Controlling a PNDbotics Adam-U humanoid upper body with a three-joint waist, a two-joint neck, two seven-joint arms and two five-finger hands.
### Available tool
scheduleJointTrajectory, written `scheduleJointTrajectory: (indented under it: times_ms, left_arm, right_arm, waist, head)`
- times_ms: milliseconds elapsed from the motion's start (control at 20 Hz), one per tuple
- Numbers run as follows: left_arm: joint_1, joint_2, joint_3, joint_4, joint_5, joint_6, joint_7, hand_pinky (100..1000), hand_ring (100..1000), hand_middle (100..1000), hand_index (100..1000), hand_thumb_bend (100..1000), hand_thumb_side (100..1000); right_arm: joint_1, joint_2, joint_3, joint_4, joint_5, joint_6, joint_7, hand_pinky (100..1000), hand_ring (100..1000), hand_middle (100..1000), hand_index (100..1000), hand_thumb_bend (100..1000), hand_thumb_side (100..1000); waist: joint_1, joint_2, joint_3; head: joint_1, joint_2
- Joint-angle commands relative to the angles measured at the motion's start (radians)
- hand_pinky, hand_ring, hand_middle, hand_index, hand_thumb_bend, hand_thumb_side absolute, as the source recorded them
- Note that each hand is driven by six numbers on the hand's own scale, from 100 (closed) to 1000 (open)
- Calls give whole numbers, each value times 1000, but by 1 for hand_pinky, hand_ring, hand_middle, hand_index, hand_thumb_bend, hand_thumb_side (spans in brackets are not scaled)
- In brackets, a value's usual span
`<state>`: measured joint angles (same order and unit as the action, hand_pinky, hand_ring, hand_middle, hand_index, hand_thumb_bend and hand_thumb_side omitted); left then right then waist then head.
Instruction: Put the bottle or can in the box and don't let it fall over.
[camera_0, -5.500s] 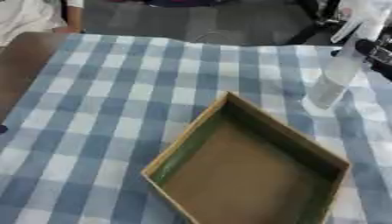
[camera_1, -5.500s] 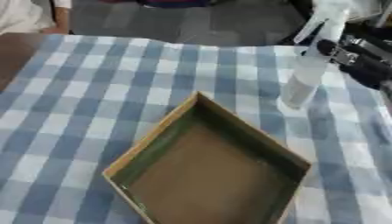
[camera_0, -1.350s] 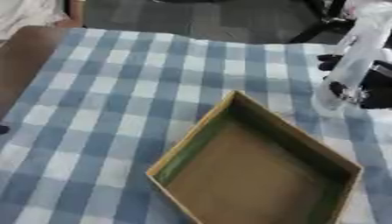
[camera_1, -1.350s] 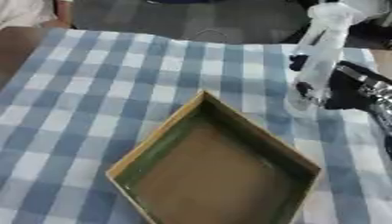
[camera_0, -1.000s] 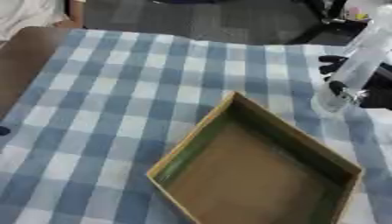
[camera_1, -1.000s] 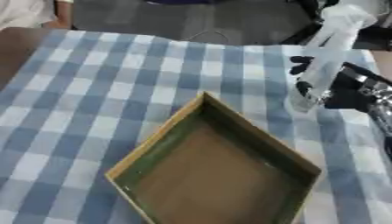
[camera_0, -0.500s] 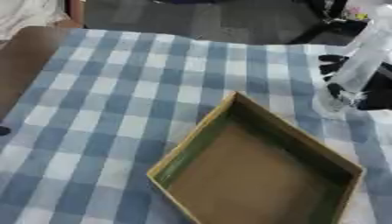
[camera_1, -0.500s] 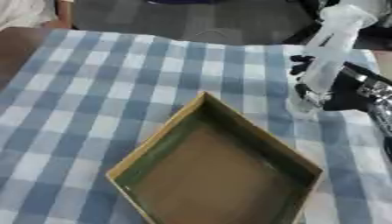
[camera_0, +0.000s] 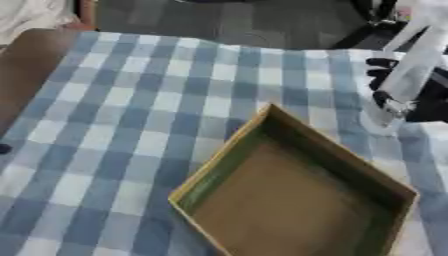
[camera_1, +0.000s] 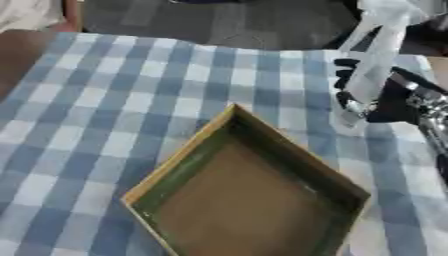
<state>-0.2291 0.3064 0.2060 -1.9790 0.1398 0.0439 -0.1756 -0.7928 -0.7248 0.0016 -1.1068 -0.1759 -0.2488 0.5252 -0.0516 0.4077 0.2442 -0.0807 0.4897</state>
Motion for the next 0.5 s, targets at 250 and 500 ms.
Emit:
scheduleJointTrajectory:
  times_ms: [250, 500]
  left_arm:
    - [-9, 10, 0, -21, 5, -3, -4, 1000, 641, 854, 926, 100, 724]
    - [-8, 10, 1, -21, 5, -2, -4, 1000, 640, 854, 926, 100, 725]
  right_arm:
    - [-5, -21, -1, -7, 11, -10, -10, 897, 1000, 1000, 248, 100, 173]
    - [-3, -24, -3, -12, 3, -8, -17, 897, 1000, 1000, 176, 100, 204]
  waist:
    - [2, -14, 0]
    - [2, -18, 0]
  head:
    - [-1, -12]
    - [0, -10]
